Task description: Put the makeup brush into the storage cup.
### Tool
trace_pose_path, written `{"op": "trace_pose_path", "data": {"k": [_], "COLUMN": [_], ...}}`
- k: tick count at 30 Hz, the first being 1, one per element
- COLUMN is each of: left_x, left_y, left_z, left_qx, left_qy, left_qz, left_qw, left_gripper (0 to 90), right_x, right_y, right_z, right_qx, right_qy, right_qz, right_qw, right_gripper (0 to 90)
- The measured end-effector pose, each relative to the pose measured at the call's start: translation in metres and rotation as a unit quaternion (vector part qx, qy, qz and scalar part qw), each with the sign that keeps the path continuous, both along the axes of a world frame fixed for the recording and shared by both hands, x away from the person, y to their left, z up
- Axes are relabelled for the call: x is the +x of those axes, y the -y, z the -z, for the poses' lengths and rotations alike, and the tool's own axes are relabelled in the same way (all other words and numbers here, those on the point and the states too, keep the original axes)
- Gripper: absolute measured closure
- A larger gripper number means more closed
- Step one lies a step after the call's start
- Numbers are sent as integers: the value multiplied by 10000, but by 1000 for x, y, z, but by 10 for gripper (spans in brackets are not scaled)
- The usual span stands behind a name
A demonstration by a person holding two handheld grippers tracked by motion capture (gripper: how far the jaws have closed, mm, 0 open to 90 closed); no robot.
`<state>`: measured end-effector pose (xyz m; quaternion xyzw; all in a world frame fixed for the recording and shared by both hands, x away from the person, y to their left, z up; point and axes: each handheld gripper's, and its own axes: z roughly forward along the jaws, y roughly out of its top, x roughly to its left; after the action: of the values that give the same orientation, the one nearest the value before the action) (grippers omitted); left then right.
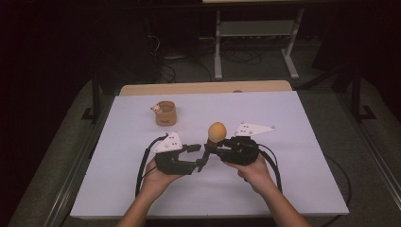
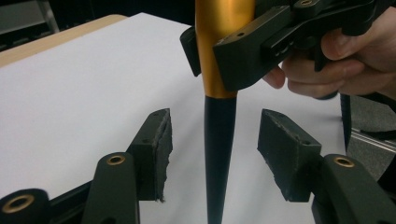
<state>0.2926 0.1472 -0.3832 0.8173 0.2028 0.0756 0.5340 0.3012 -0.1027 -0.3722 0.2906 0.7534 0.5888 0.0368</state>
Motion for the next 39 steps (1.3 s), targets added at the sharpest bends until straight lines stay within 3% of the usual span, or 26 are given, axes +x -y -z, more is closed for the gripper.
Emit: {"op": "trace_pose_path", "data": {"k": [4, 9, 15, 25, 39], "left_x": [1, 2, 5, 6, 5], "left_y": [-3, -5, -7, -5, -3], "left_z": [0, 0, 1, 3, 3], "left_qx": [-129, -229, -187, -278, -410], "left_qy": [2, 9, 92, 48, 56], "left_qz": [108, 250, 364, 500, 525], "left_qw": [9999, 9994, 9991, 9983, 9978], "left_gripper": [416, 408, 411, 430, 545], "right_x": [0, 3, 5, 10, 8], "right_y": [-1, -2, -2, -13, -26], "right_z": [-8, -15, -26, -36, -34], "right_qx": [-313, -569, -783, -988, -991], "right_qy": [199, 292, 405, 570, 498], "right_qz": [-126, -350, -564, -913, -1130], "right_qw": [9992, 9973, 9945, 9893, 9874], "right_gripper": [654, 654, 654, 655, 655]}}
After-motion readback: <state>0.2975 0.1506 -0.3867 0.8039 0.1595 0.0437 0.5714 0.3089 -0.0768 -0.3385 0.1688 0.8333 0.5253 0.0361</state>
